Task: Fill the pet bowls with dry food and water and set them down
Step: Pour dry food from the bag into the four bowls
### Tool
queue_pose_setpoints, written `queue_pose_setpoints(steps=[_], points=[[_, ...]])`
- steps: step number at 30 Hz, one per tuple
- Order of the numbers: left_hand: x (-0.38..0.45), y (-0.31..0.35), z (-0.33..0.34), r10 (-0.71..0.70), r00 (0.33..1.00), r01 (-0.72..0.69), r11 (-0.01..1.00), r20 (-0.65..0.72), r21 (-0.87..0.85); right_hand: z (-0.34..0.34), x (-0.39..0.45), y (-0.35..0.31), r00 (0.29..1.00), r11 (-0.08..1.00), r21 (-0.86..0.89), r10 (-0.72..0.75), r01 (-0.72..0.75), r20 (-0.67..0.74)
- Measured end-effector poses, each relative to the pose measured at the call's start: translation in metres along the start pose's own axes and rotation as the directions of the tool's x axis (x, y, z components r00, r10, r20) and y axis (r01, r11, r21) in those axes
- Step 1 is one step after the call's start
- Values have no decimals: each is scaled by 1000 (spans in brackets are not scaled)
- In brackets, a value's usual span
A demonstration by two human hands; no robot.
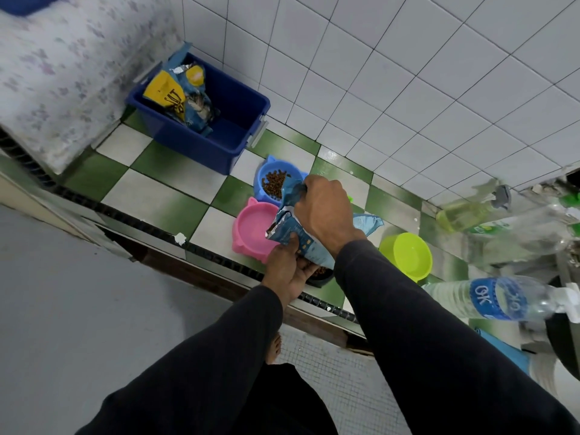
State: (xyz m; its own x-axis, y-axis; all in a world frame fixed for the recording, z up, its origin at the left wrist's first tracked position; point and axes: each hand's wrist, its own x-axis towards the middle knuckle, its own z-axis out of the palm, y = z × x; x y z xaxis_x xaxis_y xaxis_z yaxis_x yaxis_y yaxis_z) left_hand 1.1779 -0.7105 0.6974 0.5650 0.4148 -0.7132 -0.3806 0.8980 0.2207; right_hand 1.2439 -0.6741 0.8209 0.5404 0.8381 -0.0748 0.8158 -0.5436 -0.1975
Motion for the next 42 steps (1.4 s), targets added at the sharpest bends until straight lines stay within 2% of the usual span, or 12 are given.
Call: queue_pose_setpoints(steps=[18, 42], points=[[2, -5, 0, -42, 999, 42, 998, 10, -38, -1, 6, -1, 998, 994, -102, -36, 41, 52], [6, -4, -7, -39, 999, 39, 999, 18, -23, 5, 13, 4, 997, 998, -54, -34, 38, 73]])
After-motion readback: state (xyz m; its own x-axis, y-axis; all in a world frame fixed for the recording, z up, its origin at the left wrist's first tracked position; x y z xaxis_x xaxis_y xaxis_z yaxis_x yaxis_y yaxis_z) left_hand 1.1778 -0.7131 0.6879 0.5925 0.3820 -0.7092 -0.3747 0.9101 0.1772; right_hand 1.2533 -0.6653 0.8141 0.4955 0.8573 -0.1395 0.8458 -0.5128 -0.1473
